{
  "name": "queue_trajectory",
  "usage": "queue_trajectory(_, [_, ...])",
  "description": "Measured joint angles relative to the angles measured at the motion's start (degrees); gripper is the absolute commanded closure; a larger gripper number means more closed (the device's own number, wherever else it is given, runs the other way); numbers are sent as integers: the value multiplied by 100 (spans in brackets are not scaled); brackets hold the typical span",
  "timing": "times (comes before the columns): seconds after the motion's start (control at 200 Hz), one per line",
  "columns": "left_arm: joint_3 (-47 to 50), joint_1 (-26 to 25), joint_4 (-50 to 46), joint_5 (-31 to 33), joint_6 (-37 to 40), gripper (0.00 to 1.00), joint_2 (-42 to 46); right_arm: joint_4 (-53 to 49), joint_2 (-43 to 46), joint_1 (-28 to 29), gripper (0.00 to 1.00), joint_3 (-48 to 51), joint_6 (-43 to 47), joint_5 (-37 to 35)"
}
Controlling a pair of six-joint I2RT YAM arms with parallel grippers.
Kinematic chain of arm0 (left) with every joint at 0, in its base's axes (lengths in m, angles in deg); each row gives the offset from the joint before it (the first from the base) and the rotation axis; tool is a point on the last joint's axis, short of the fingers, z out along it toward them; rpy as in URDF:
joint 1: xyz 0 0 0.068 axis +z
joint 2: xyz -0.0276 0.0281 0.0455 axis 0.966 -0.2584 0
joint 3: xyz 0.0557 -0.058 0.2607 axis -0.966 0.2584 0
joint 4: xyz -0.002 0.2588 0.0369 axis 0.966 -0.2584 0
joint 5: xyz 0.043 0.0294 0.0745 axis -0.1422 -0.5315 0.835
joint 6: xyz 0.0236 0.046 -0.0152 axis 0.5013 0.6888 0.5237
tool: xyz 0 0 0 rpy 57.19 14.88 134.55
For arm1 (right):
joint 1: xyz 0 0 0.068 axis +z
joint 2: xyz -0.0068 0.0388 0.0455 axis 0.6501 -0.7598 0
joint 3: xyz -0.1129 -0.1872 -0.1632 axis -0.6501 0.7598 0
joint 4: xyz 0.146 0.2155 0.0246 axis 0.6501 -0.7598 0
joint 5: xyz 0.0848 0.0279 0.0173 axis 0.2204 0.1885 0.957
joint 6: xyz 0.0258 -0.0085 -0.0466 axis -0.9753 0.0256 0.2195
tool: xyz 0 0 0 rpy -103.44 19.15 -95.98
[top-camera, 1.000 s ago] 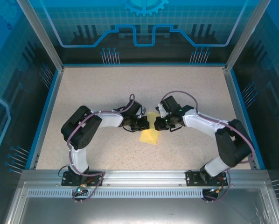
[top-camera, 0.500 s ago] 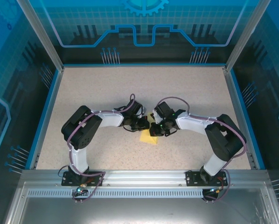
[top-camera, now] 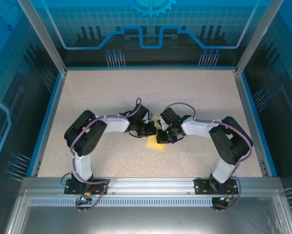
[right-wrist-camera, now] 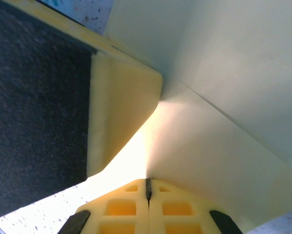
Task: Fold a paper plane with a square sheet of paper (pick it up from the middle)
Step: Fold the triangle a second time at the center of the table.
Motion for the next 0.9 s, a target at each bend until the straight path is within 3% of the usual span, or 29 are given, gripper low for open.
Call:
queue_trajectory(0.465, [-90, -20, -155, 83, -46, 100, -31, -66, 87, 0, 100, 140, 175, 46])
queue_trajectory(0.9, [-109, -20, -192, 127, -192, 100, -35, -750, 1008, 48, 100, 868, 393, 70])
